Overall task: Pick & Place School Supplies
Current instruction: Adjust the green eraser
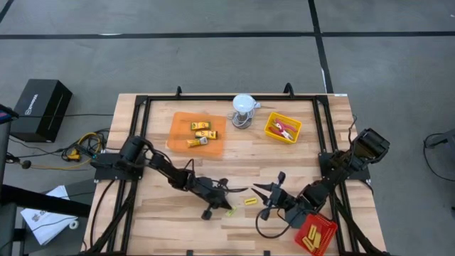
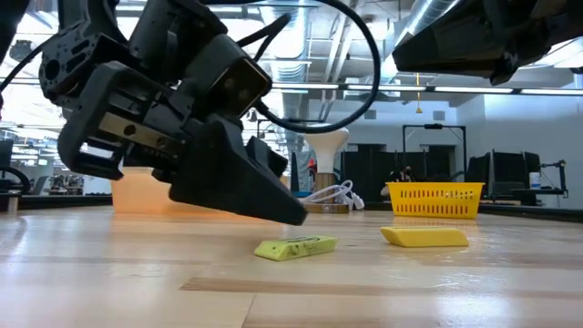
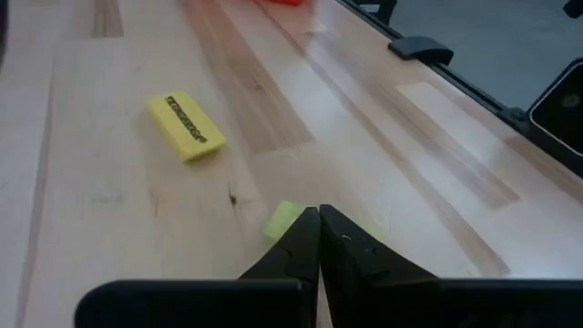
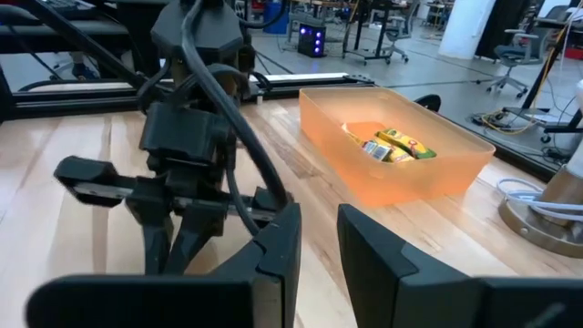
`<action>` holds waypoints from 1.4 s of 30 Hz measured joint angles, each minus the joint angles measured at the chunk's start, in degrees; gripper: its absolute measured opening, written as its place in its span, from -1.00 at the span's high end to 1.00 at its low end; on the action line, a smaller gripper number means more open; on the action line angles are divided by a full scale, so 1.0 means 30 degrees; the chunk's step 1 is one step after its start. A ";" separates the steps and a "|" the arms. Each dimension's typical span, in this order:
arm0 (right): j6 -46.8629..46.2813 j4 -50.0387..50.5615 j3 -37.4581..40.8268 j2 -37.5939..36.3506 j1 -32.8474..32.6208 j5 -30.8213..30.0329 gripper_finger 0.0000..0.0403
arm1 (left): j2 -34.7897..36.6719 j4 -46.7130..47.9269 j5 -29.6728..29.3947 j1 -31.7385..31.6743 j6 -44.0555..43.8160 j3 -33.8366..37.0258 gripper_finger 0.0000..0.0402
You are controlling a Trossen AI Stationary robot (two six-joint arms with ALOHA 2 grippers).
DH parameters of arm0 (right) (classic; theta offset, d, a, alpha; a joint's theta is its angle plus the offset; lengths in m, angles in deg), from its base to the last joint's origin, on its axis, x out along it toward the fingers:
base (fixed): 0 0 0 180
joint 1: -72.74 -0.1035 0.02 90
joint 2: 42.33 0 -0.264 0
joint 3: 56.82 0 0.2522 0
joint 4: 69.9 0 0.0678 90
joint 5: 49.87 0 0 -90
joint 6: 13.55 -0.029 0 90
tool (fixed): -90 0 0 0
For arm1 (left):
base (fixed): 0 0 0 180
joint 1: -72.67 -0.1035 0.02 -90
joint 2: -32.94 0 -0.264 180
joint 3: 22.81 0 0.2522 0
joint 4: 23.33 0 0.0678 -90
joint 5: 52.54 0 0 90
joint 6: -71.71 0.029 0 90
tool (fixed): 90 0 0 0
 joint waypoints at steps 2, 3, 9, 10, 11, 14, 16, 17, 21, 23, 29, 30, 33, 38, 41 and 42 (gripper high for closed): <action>0.0000 -0.0069 0.0000 0.0000 0.0007 0.0000 0.67 | -0.0155 -0.0011 0.0305 -0.0002 0.0033 -0.0285 0.99; 0.0000 -0.0059 0.0000 0.0000 0.0005 -0.0005 0.67 | -0.0241 -0.0066 0.0378 -0.0002 0.0041 -0.0380 0.99; 0.0004 -0.0026 0.0000 0.0000 -0.0015 0.0015 0.67 | -0.0481 0.0217 0.0480 -0.0002 0.0024 -0.0472 0.99; 0.0004 -0.0015 0.0000 0.0000 -0.0015 0.0018 0.67 | -0.0481 0.0244 0.0480 -0.0002 -0.0001 -0.0422 0.99; 0.0003 0.0009 0.0000 0.0000 -0.0015 0.0034 0.67 | -0.0481 0.0257 0.0480 -0.0002 -0.0003 -0.0401 0.99; 0.0000 0.0055 0.0000 0.0000 -0.0007 0.0058 0.67 | -0.0474 0.0376 0.0480 -0.0009 -0.0010 -0.0289 0.99; 0.0007 0.0055 0.0000 0.0000 -0.0015 0.0108 0.67 | -0.0466 0.0364 0.0479 -0.0009 -0.0043 -0.0201 0.99; 0.0001 0.0057 0.0000 0.0000 -0.0015 0.0124 0.67 | -0.0459 0.0357 0.0473 -0.0009 -0.0076 -0.0142 0.99; 0.0005 0.0062 0.0000 0.0000 -0.0015 0.0131 0.67 | -0.0438 0.0383 0.0473 -0.0095 -0.0083 0.0122 0.99; 0.0000 0.0069 0.0000 0.0000 -0.0015 0.0141 0.67 | -0.0416 0.0382 0.0470 -0.0209 -0.0086 0.0299 1.00; 0.0007 0.0069 0.0000 0.0000 -0.0015 0.0510 0.67 | -0.0372 0.0304 0.0533 -0.0511 -0.0105 0.0786 1.00; 0.0007 0.0076 0.0000 0.0000 -0.0015 0.0510 0.67 | -0.0377 0.0345 0.0521 -0.0512 -0.0105 0.0853 1.00; 0.0007 0.0076 0.0000 0.0000 -0.0015 0.0510 0.67 | -0.0401 0.0393 0.0561 -0.0519 -0.0105 0.0917 1.00; 0.0007 0.0076 0.0000 0.0000 -0.0015 0.0525 0.67 | -0.0416 0.0437 0.0528 -0.0519 -0.0098 0.0917 1.00; 0.0007 0.0076 0.0000 0.0000 -0.0015 0.0551 0.67 | -0.0423 0.0435 0.0517 -0.0519 -0.0098 0.0932 1.00; 0.0007 0.0076 0.0000 0.0000 -0.0015 0.0599 0.67 | -0.0423 0.0402 0.0504 -0.0519 -0.0098 0.0979 1.00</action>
